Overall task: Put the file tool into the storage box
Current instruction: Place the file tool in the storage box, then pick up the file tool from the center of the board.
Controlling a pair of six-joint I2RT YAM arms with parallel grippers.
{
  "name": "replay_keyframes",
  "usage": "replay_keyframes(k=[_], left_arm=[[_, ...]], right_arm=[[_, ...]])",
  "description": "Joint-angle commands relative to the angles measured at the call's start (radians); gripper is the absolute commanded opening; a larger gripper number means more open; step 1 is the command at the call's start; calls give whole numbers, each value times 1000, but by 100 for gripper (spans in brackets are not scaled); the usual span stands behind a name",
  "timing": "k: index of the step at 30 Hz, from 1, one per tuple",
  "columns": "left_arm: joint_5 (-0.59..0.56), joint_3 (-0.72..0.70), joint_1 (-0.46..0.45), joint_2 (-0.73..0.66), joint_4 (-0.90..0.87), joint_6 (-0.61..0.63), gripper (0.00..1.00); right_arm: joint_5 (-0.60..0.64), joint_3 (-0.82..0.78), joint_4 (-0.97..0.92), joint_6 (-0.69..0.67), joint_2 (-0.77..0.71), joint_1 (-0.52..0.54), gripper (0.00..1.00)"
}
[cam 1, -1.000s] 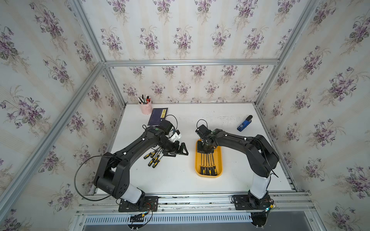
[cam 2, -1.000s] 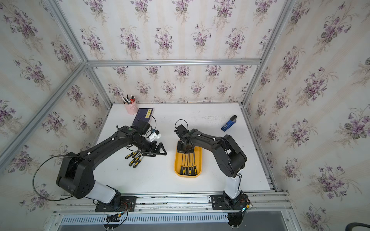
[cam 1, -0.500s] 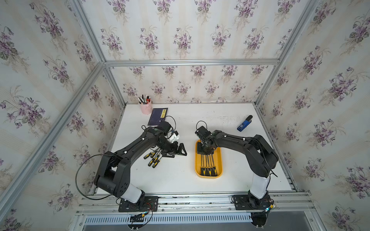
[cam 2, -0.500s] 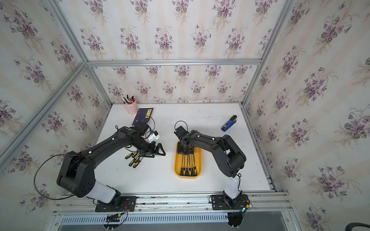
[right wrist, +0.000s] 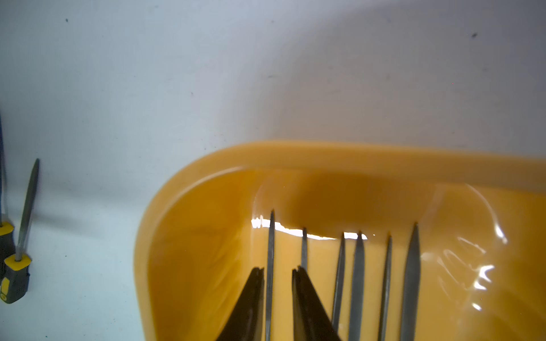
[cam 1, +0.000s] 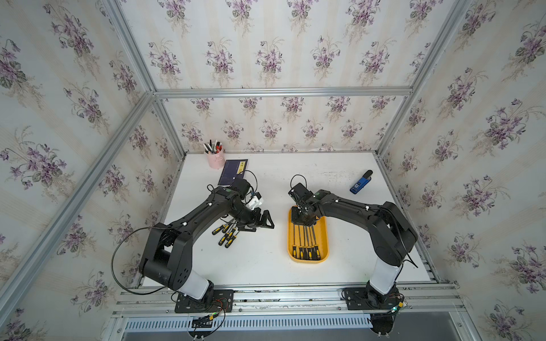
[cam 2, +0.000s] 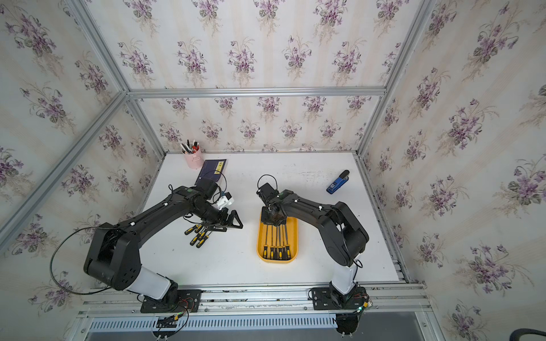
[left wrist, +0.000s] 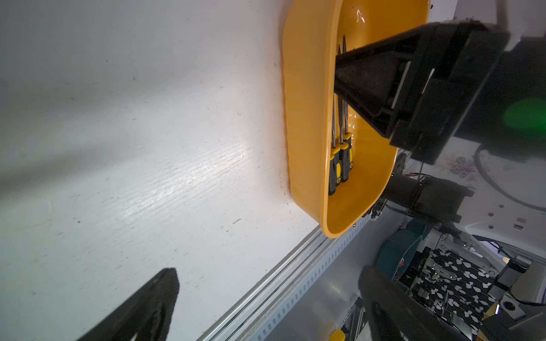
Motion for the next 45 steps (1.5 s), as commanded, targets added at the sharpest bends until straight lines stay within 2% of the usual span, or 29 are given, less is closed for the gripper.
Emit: replay_keyframes(k=[1, 4, 9, 13, 19, 25, 37, 41, 45], left_arm=[[-9, 0, 2, -11, -9, 7, 100], [-37, -8, 6, -31, -17, -7, 100], [-156, -18, 30, -27, -80, -38, 100], [-321, -9, 46, 7, -148, -36, 98], [-540, -20, 48, 80, -179, 25, 88], [-613, -56, 46, 84, -160, 30, 84], [-679, -114, 42, 119, -100, 5, 75], [-670, -116, 41, 139, -86, 8, 69], [-655, -123, 17, 151, -76, 13, 57]], right_arm=[[35, 10, -31, 1, -33, 0, 23], [53, 26, -49, 2, -69, -1, 23], [72, 50, -88, 4, -136, -10, 24], [72, 57, -104, 7, -183, -16, 24], [50, 9, -82, 23, -211, -17, 23], [41, -32, -63, 29, -219, -17, 23], [30, -49, -47, 25, -203, -17, 23], [29, -48, -48, 22, -198, -17, 23], [31, -52, -47, 22, -200, -17, 22]])
